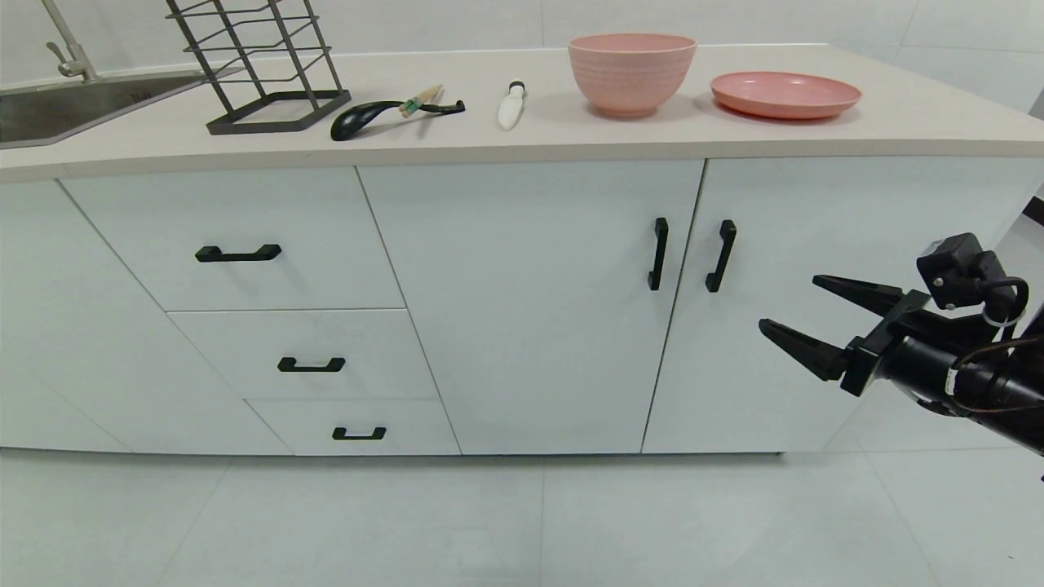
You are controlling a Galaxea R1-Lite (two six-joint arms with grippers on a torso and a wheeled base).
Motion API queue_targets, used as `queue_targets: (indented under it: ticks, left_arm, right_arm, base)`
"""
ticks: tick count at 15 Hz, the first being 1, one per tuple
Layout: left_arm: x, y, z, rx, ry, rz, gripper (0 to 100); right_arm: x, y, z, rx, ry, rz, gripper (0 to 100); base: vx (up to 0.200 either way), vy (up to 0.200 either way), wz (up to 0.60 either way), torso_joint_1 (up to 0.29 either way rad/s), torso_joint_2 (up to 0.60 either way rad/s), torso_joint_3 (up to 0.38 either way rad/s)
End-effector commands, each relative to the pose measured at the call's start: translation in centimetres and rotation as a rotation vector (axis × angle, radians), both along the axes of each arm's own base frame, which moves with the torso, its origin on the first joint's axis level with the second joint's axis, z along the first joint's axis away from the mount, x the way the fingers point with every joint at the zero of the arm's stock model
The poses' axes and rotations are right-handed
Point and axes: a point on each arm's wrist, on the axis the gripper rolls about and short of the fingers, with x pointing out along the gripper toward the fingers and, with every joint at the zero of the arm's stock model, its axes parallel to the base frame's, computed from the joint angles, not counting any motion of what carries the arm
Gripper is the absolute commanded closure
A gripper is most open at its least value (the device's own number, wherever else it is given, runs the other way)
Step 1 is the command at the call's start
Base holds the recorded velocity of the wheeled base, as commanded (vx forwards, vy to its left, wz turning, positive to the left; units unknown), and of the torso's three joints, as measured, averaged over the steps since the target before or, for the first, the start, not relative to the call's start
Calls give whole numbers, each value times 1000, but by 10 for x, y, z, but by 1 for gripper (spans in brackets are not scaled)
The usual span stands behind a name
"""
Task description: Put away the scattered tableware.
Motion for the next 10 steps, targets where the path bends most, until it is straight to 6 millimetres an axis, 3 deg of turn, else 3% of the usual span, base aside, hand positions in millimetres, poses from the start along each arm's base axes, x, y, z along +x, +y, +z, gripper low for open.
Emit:
queue_targets:
  ticks: [1, 2, 4, 5, 8, 10]
  left_arm:
    - [0, -4, 19, 41, -4, -140, 0]
    - [2, -4, 27, 43, 13, -161, 0]
    - [15, -4, 78, 79, 27, -358, 0]
    - [23, -4, 88, 90, 45, -419, 0]
    - [42, -7, 105, 121, 89, -570, 0]
    - [68, -9, 110, 107, 173, -625, 0]
  right_arm:
    - [9, 3, -1, -2, -13, 13, 0]
    - [11, 5, 2, -3, -36, 22, 0]
    - [12, 12, 10, 0, -73, 53, 0]
    - [11, 12, 7, -2, -60, 54, 0]
    - [4, 10, 2, -7, -39, 54, 0]
    - [1, 9, 2, -7, -40, 52, 0]
  base:
    - [0, 0, 0, 0, 0, 0]
    - [0, 0, 0, 0, 0, 0]
    - [0, 0, 0, 0, 0, 0]
    - [0, 0, 0, 0, 0, 0]
    - [0, 0, 0, 0, 0, 0]
    - [0, 0, 0, 0, 0, 0]
